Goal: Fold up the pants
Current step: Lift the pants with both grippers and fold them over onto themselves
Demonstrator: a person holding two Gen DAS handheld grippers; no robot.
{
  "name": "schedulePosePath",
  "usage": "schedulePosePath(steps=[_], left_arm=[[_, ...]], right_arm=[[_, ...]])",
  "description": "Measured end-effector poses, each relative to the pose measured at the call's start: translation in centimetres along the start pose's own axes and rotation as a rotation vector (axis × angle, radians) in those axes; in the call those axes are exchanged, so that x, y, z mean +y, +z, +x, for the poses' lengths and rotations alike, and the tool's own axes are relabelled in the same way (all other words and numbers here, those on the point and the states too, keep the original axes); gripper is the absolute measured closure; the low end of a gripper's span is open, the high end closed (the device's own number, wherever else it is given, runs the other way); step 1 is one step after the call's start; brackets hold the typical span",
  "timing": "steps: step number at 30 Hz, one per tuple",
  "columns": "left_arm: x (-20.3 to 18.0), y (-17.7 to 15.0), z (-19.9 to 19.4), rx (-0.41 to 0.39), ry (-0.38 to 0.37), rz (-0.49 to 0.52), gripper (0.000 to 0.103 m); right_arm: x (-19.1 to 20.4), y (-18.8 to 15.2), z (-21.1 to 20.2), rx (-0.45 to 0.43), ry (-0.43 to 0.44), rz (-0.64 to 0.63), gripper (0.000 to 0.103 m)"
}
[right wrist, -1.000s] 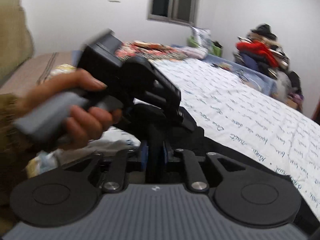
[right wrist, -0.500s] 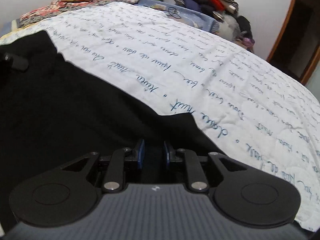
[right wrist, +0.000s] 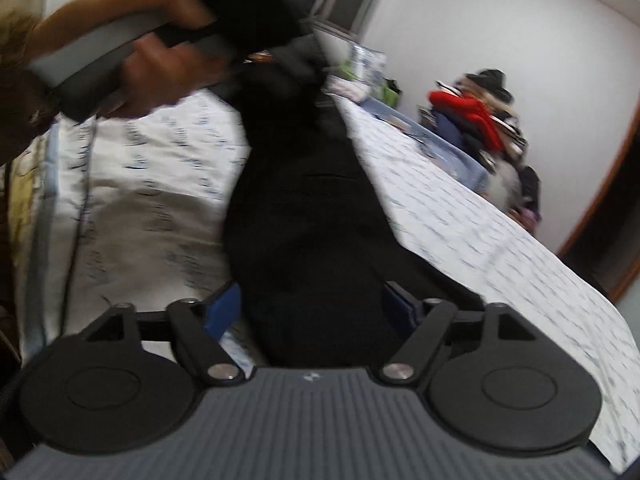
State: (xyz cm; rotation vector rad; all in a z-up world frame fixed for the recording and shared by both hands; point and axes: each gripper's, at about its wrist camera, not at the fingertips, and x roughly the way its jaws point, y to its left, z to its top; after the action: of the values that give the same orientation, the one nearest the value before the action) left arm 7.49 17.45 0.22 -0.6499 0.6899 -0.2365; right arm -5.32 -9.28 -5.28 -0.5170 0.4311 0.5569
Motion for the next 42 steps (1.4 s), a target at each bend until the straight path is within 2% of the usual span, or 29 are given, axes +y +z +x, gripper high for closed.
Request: schedulePosePath(steps=[5,7,9,10,12,14,20,28,36,42], left_arm=[[-1.1,0.1,-0.6,-0.014,-0.008,-0.003,0.083],[-1.5,0.0,-0.7,-0.021,-0.011,-0.001,0.083],[-2.0,0.0,-0.8,-0.028,-0.01,-0.001,0.084],[-2.2,-0.1,-0.8,-0.033,-0.008,0.001,0.084],[-2.8,-0.2,-0.9,-0.05,-0.003,0.013,0.084],[-3.5,-0.2,-1.2,-0.065,-0.006,0.022,0.084],[-6.0,-0.4,-1.5,-0.092,-0.032,0.048,0.084],[-10.8,-1.2,-0.9,-0.092,-0.093,0.119,0.084],[-16.7,-3.4,1.3,-0.025,-0.175,0.233,0.084],[-20.9,-6.1,4.4,0.061,-0.229,0.304,0.084]], right_arm=[[3.4,0.2,3.2,0.018,-0.104,-0.102,0.028],[4.1,0.3,4.0,0.017,-0.14,-0.12,0.043],[4.4,0.3,4.8,0.024,-0.158,-0.131,0.073],[4.5,0.2,5.1,0.025,-0.165,-0.133,0.076],[4.7,0.0,5.3,0.01,-0.193,-0.155,0.089],[4.4,-0.1,4.7,-0.018,-0.205,-0.143,0.09],[1.7,0.0,2.6,-0.052,-0.168,0.025,0.092],[-1.2,-0.6,-0.2,-0.099,-0.13,0.193,0.092],[-4.1,-2.4,-3.2,-0.148,-0.13,0.348,0.092],[-6.0,-4.6,-5.2,-0.154,-0.175,0.448,0.092]])
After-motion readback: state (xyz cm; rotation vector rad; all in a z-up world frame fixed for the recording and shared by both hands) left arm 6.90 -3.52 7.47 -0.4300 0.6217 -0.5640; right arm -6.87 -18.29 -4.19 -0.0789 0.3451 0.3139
